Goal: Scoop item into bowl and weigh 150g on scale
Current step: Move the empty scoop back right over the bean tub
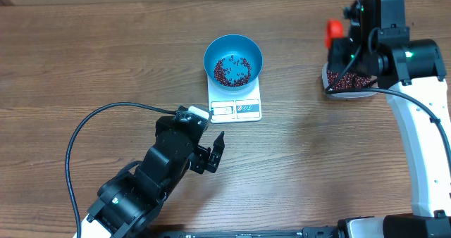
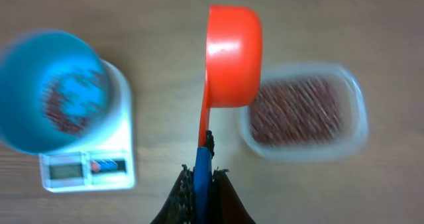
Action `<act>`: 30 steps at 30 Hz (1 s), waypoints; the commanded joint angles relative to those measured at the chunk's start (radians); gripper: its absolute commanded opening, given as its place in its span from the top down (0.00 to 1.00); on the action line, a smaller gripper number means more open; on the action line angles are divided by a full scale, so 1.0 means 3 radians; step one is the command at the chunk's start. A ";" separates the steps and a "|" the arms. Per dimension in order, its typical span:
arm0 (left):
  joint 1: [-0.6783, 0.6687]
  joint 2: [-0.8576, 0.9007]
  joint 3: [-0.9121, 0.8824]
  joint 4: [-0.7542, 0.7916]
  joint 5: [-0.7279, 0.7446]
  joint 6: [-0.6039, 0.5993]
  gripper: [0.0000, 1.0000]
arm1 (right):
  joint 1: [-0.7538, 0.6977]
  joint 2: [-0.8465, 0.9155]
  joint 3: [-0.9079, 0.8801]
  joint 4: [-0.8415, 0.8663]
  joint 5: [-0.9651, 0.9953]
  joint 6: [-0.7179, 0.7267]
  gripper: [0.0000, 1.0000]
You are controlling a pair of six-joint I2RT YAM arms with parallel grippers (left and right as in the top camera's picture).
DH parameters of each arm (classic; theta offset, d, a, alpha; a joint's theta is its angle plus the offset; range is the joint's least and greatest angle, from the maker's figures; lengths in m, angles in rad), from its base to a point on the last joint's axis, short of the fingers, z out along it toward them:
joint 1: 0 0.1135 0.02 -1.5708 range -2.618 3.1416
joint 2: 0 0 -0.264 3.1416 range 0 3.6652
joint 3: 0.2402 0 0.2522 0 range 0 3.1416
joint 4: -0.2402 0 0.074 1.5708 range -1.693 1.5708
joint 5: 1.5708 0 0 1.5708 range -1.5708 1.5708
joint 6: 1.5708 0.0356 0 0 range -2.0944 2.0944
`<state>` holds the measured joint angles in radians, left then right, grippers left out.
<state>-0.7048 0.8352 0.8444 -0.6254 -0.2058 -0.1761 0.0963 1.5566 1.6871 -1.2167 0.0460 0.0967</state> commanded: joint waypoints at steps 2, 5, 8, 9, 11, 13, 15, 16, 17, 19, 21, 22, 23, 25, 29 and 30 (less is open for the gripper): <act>0.0014 -0.0014 -0.0020 0.0000 -0.0013 0.0062 0.00 | -0.0046 -0.0025 0.0069 -0.0286 0.0453 0.0137 0.96; 0.0015 -0.0014 -0.0020 0.0000 -0.0013 0.0062 0.00 | -0.0074 0.0010 0.0067 -0.0460 0.0643 0.0192 0.96; 0.0014 -0.0014 -0.0020 0.0000 -0.0011 0.0062 0.00 | -0.0113 0.0022 0.0043 -0.0529 0.0643 0.0202 0.96; 0.0014 -0.0014 -0.0020 0.0000 -0.0013 0.0062 0.00 | -0.0132 0.0022 0.0004 -0.0529 0.0642 0.0201 0.96; 0.0014 -0.0014 -0.0020 0.0000 -0.0013 0.0062 0.00 | -0.0156 0.0022 -0.0079 -0.0525 0.0638 0.0202 0.96; 0.0014 -0.0014 -0.0020 0.0000 -0.0013 0.0062 0.00 | -0.0177 0.0022 -0.0198 -0.0501 0.0627 0.0202 0.96; 0.0014 -0.0014 -0.0020 0.0000 -0.0013 0.0062 0.00 | -0.0177 0.0022 -0.0364 -0.0431 0.0626 0.0202 0.96; 0.0014 -0.0014 -0.0020 0.0000 -0.0013 0.0062 0.01 | -0.0177 0.0022 -0.0449 -0.0373 0.0613 0.0202 0.96; 0.0014 -0.0014 -0.0020 0.0000 -0.0013 0.0062 0.00 | -0.0177 0.0023 -0.0539 -0.0296 0.0586 0.0201 0.96; 0.0014 -0.0014 -0.0020 0.0000 -0.0013 0.0062 0.00 | -0.0177 0.0024 -0.0768 -0.0075 0.0556 0.0200 0.96; 0.0015 -0.0014 -0.0020 0.0001 -0.0013 0.0062 0.01 | -0.0177 0.0024 -0.0955 0.0126 0.0565 0.0198 0.96; 0.0014 -0.0014 -0.0020 0.0000 -0.0013 0.0062 0.01 | -0.0177 0.0024 -0.1033 0.0217 0.0570 0.0198 0.96; 0.0014 -0.0014 -0.0020 0.0000 -0.0013 0.0062 0.01 | -0.0177 0.0024 -0.1099 0.0300 0.0568 0.0198 0.96; 0.0014 -0.0014 -0.0020 0.0000 -0.0013 0.0062 0.00 | -0.0177 0.0024 -0.1194 0.0402 0.0570 0.0197 0.96; 0.0014 -0.0014 -0.0020 0.0000 -0.0011 0.0062 0.00 | -0.0177 0.0024 -0.1232 0.0429 0.0568 0.0198 0.96; 0.0014 -0.0014 -0.0020 0.0000 -0.0013 0.0062 0.01 | -0.0177 0.0024 -0.1232 0.0432 0.0570 0.0198 0.96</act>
<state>-0.7048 0.8352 0.8436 -0.6262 -0.2058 -0.1761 0.0463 1.5646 1.3262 -1.0901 0.2157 0.1532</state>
